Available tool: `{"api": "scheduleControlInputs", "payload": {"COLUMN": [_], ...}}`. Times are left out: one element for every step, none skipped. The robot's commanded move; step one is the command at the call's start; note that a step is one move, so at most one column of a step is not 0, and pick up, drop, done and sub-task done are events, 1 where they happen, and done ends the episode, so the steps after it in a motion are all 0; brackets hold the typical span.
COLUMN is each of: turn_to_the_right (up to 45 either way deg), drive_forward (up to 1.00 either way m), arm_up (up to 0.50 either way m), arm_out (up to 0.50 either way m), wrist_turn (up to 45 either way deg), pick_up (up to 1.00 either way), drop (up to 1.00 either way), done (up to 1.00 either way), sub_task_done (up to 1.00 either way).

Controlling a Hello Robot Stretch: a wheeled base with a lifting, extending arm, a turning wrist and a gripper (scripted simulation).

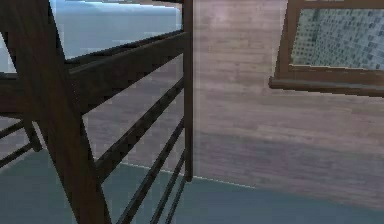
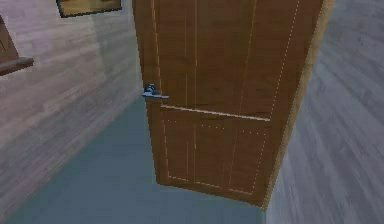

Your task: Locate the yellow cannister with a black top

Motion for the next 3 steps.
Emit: {"api": "scheduleControlInputs", "payload": {"turn_to_the_right": [0.0, -45.0, -45.0], "drive_forward": [0.05, 0.0, 0.0], "arm_up": [0.0, 0.0, 0.0], "arm_out": [0.0, 0.0, 0.0], "wrist_turn": [0.0, 0.0, 0.0], "pick_up": [0.0, 0.0, 0.0], "drop": [0.0, 0.0, 0.0], "done": [0.0, 0.0, 0.0], "sub_task_done": [0.0, 0.0, 0.0]}}
